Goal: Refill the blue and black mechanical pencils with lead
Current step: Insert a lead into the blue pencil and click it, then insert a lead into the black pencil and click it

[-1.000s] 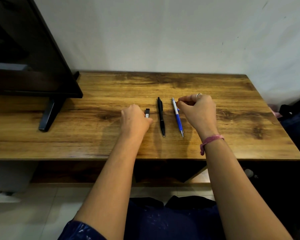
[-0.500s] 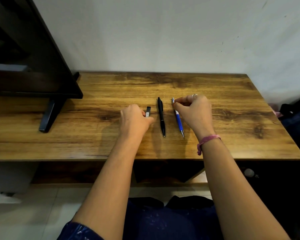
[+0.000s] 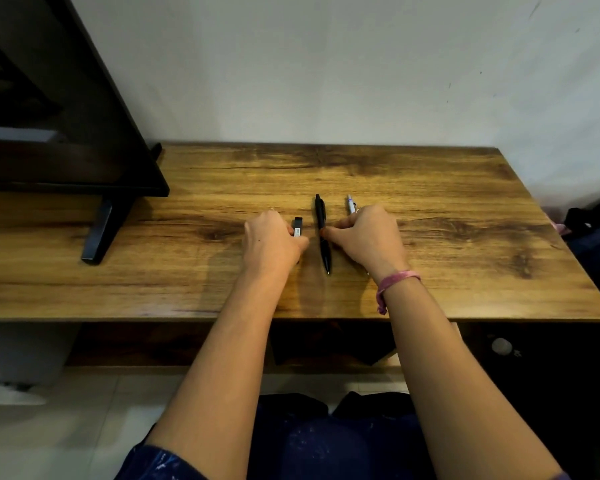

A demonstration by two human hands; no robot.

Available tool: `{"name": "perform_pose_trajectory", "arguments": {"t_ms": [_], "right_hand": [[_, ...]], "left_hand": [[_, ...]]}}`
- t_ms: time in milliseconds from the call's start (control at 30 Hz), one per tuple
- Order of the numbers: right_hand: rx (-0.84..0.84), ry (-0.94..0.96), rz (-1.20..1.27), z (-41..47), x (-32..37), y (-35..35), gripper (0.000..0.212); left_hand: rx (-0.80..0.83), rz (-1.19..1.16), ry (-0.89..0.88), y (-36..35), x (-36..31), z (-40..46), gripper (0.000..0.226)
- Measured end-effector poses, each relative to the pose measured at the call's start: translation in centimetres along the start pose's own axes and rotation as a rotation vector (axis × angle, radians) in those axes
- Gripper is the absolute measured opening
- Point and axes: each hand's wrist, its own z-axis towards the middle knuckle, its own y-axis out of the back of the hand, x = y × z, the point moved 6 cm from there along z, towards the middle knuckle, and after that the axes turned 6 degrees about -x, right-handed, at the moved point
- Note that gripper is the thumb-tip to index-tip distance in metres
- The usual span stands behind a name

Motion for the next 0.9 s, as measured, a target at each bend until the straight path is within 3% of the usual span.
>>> {"name": "perform_pose_trajectory", "arguments": {"t_ms": [633,800,900], "right_hand": [[-0.021,0.021,-0.061,-0.9,0.9,0.0,0.024],[0.014,-0.053,0.185,-0.6,0.6,0.9,0.027],[0.056,-0.075,0.221,-0.5,0.3,1.2,0.023]], "left_hand": [[0.031,-0.013,-0.053,0.7,-0.5,-0.5,0.020],[-0.024,-0.206,-0.102,1.4,-1.1,-0.5,0.023],[0.055,-0.398,0.003,0.5,-1.1,-0.4,0.028]]}}
